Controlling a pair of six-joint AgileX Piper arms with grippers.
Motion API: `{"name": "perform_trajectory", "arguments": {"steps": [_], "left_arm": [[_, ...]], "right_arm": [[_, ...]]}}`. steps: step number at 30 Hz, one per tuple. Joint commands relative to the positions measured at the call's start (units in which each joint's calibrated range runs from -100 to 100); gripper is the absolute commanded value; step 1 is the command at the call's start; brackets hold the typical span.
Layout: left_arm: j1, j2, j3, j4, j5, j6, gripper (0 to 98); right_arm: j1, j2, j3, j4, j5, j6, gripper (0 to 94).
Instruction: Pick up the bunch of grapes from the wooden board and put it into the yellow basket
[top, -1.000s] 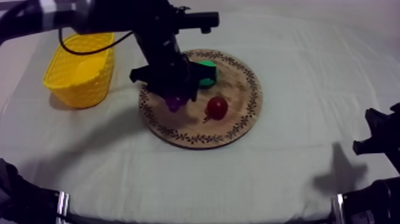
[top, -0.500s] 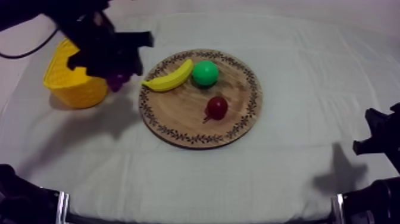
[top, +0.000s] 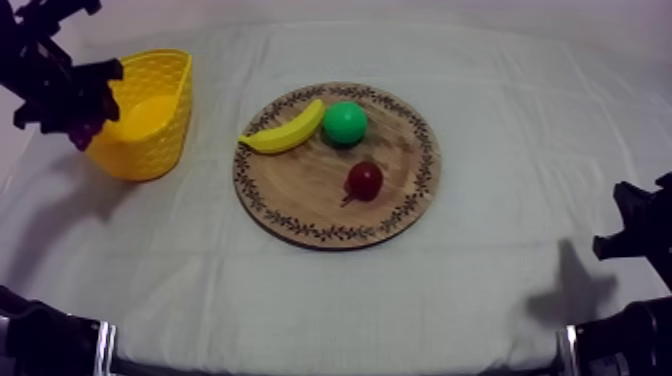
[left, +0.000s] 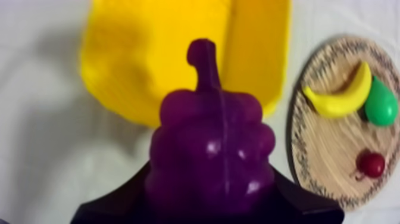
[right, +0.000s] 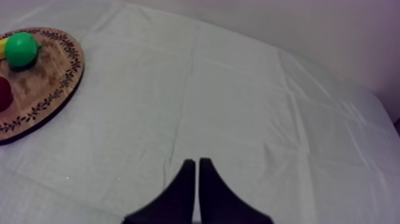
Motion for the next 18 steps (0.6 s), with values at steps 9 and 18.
{"name": "perform_trajectory", "arguments": {"steps": [9,18], "left_arm": [[-4.1,7.9,-8.8,-1.23,-3.9,-5.2,46.2],[-4.0,19.3,-12.4,-1.15,-8.2,-5.9,47.1]], "right_arm": [[0.0,0.0,0.0,0.0,0.0,0.0,0.3],[0.0,0.0,0.0,0.0,0.0,0.0,0.3]]}}
